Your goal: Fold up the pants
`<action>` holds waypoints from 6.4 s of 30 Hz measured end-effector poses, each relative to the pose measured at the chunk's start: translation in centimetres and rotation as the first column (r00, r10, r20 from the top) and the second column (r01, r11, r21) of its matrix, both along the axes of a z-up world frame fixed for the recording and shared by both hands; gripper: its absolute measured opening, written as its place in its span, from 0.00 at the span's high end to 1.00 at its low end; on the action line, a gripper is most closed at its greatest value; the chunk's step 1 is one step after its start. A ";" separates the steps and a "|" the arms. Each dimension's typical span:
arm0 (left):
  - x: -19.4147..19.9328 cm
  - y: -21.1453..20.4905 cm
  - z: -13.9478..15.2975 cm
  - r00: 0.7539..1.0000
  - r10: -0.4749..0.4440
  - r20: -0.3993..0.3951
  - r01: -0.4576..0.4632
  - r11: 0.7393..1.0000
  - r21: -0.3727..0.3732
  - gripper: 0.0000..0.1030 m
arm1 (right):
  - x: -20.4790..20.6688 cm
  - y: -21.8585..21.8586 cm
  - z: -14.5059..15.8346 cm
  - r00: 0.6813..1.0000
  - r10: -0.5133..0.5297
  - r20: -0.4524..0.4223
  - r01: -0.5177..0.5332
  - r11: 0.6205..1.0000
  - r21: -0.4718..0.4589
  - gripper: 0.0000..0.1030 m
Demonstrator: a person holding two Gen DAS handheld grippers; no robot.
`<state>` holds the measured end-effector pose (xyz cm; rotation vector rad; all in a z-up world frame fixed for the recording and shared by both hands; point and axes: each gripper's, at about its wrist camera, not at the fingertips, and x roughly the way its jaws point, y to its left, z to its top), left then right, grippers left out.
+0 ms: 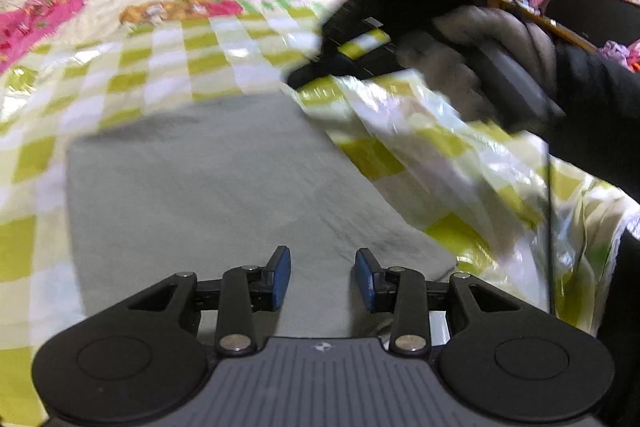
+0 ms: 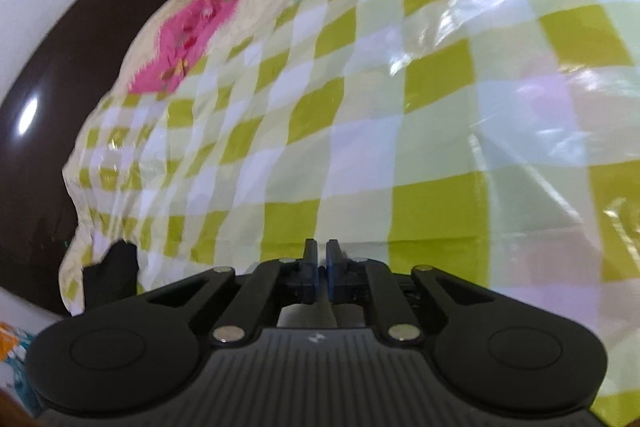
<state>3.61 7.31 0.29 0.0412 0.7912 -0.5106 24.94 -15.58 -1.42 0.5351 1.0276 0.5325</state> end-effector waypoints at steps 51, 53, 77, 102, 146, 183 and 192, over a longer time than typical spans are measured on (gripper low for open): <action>13.4 -6.7 3.1 0.984 0.067 0.167 -0.089 0.988 0.124 0.39 | -13.3 -9.7 5.1 0.968 -0.081 0.238 0.150 0.946 -0.288 0.78; 14.4 -7.7 2.4 0.985 0.060 0.161 -0.085 0.984 0.155 0.39 | -13.9 -8.4 5.1 0.971 -0.031 0.235 0.098 0.956 -0.278 0.78; 5.7 -4.6 -0.1 0.974 0.223 0.031 -0.225 0.964 0.141 0.34 | -19.1 -4.4 2.8 0.982 -0.013 0.190 0.087 0.920 -0.383 0.81; -2.0 -7.2 0.5 0.978 0.200 0.063 -0.207 0.969 0.136 0.22 | -24.8 -4.1 4.1 0.965 -0.070 0.254 0.196 0.833 -0.517 0.80; -3.2 -7.7 -0.1 0.965 0.260 0.013 -0.260 0.957 0.130 0.00 | -27.5 -2.8 3.2 0.971 -0.056 0.231 0.165 0.857 -0.488 0.74; -3.4 -7.4 -0.2 0.964 0.265 0.010 -0.264 0.956 0.130 0.00 | -27.5 -2.9 2.7 0.974 -0.070 0.216 0.170 0.855 -0.490 0.60; -3.4 -7.4 -0.3 0.964 0.266 0.008 -0.265 0.956 0.130 0.00 | -27.5 -2.9 2.7 0.974 -0.069 0.216 0.169 0.855 -0.490 0.59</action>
